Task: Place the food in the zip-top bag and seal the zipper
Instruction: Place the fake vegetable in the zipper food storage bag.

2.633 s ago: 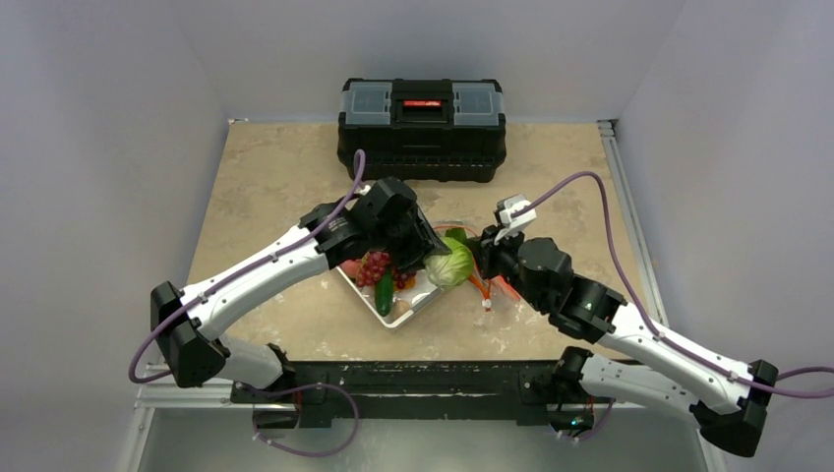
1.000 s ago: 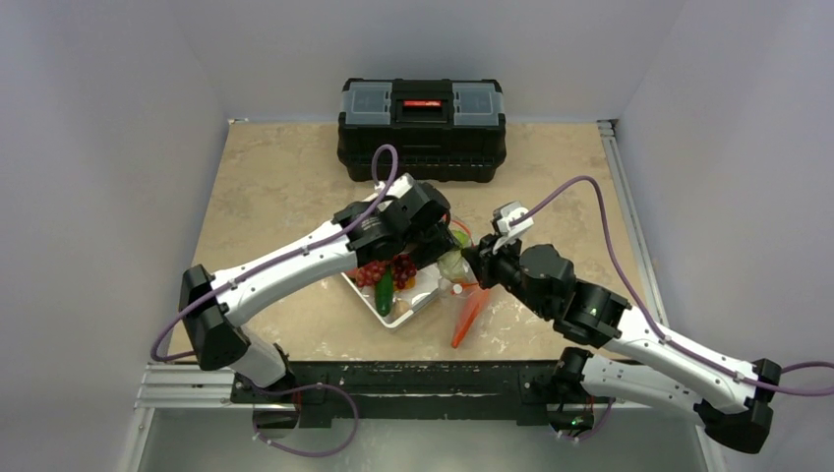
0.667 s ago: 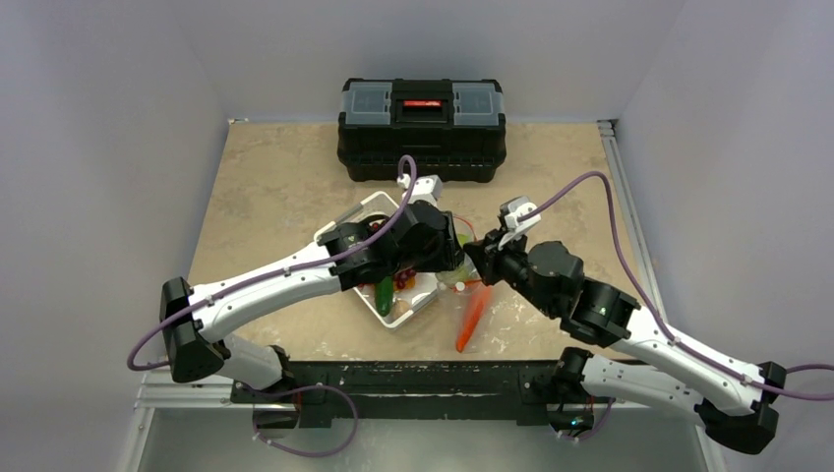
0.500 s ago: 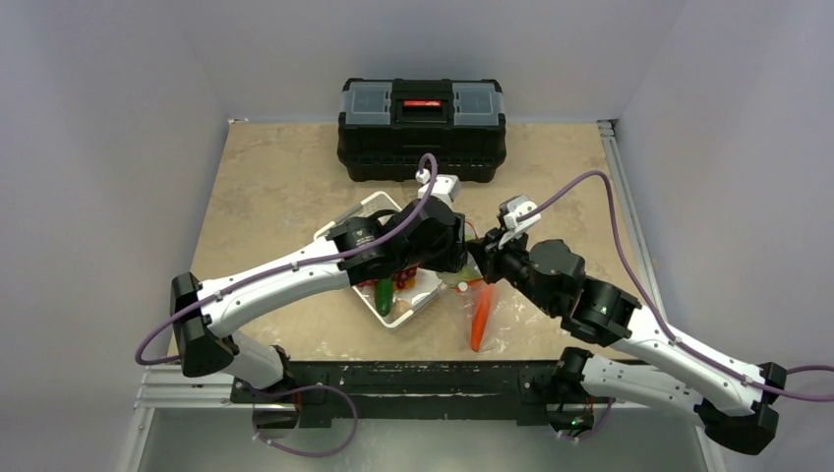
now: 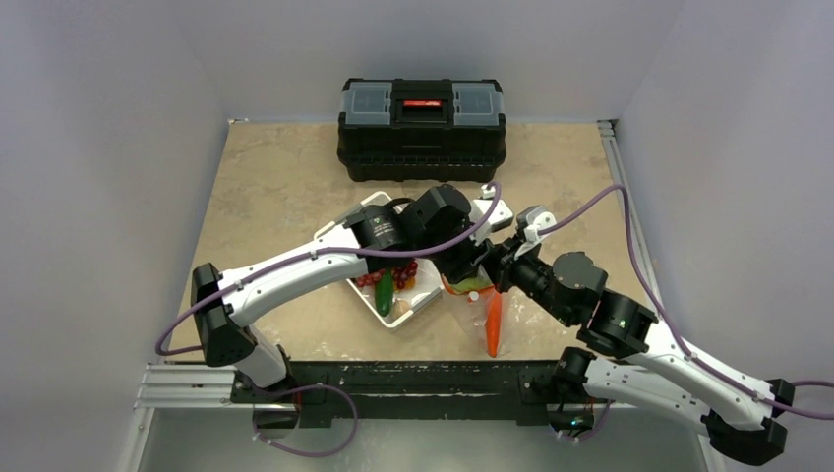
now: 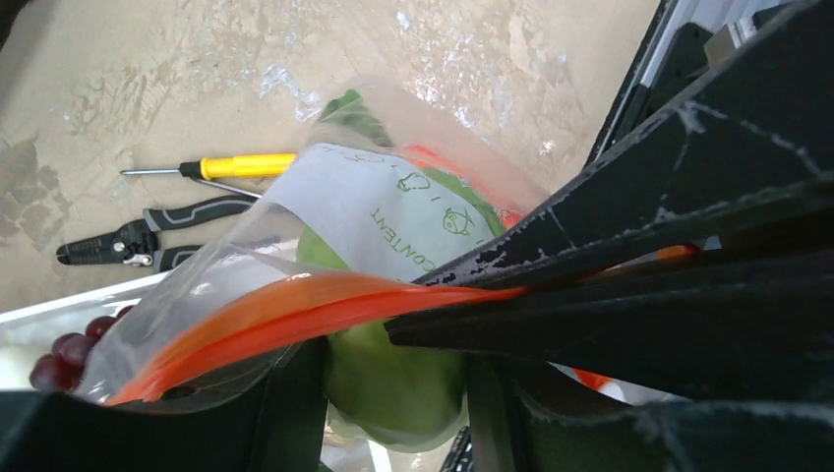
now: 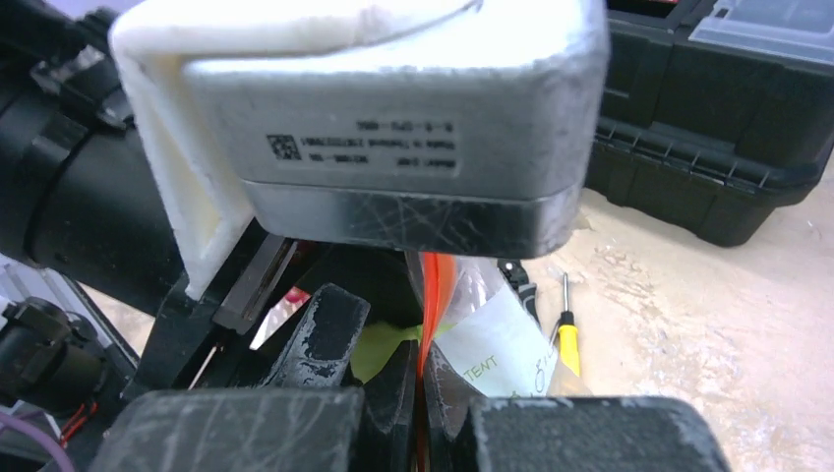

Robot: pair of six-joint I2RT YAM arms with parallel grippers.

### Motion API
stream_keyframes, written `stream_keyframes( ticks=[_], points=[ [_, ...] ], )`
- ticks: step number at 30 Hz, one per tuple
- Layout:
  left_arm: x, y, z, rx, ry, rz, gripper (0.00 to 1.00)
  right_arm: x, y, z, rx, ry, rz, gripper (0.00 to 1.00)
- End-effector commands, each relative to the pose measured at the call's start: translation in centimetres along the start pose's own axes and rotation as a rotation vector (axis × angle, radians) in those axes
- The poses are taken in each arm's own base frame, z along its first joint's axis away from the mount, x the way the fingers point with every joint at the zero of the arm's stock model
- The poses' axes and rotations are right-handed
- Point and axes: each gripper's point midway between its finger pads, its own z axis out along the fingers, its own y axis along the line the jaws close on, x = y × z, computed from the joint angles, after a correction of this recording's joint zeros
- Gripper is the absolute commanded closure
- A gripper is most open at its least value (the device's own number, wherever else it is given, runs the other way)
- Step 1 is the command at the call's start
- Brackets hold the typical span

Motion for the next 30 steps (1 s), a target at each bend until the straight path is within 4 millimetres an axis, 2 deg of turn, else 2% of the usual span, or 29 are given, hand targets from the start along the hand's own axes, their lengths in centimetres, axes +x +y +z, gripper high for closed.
stream_keyframes(
  ticks=[1,4,7,10,12,14,15,16,17,22,25,27,30],
  points=[
    [-0.7,-0.6,-0.1,0.09,0.009,0.195,1.0,-0.9,1.0,0.5,-0.046,-0.036,0.006,1.0],
    [-1.0,-0.1,0.0,0.07,-0.018,0.179,0.83,-0.4,0.9,0.7,-0.034,-0.021,0.013,1.0],
    [-1.8,0.3,-0.4,0.049,-0.078,0.092,0.64,-0.2,0.6,0.7,-0.018,-0.016,0.018,1.0],
    [-2.8,1.4,-0.8,-0.022,-0.157,-0.053,0.56,-0.2,-0.1,0.4,0.019,-0.023,0.041,1.0],
    [-2.9,2.6,-1.1,-0.101,-0.193,-0.154,0.49,-0.4,0.0,0.2,0.019,-0.037,0.072,1.0],
    [-3.0,3.0,-1.8,-0.121,-0.242,-0.248,0.42,-0.2,-0.2,0.2,0.026,-0.039,0.091,1.0],
    [-3.0,3.1,-2.4,-0.121,-0.266,-0.28,0.34,0.0,-0.3,0.3,0.033,-0.037,0.097,1.0],
    [-3.1,3.1,-3.1,-0.115,-0.291,-0.309,0.15,0.2,-0.4,0.3,0.042,-0.03,0.098,1.0],
    [-3.3,2.9,-3.8,-0.093,-0.308,-0.331,0.06,0.4,-0.5,0.4,0.048,-0.023,0.099,1.0],
    [-4.7,2.7,-8.1,-0.038,-0.4,-0.373,0.0,0.8,-0.7,0.5,0.066,-0.004,0.098,1.0],
    [-4.8,2.7,-8.6,-0.002,-0.402,-0.419,0.0,0.6,-0.3,0.5,0.048,-0.006,0.106,1.0],
    [-4.0,3.5,-8.7,-0.043,-0.398,-0.464,0.0,0.3,-0.2,0.6,0.047,-0.008,0.111,1.0],
    [-1.8,4.3,-8.6,-0.071,-0.407,-0.552,0.11,-0.1,-0.4,0.5,0.058,-0.011,0.111,1.0]
  ],
)
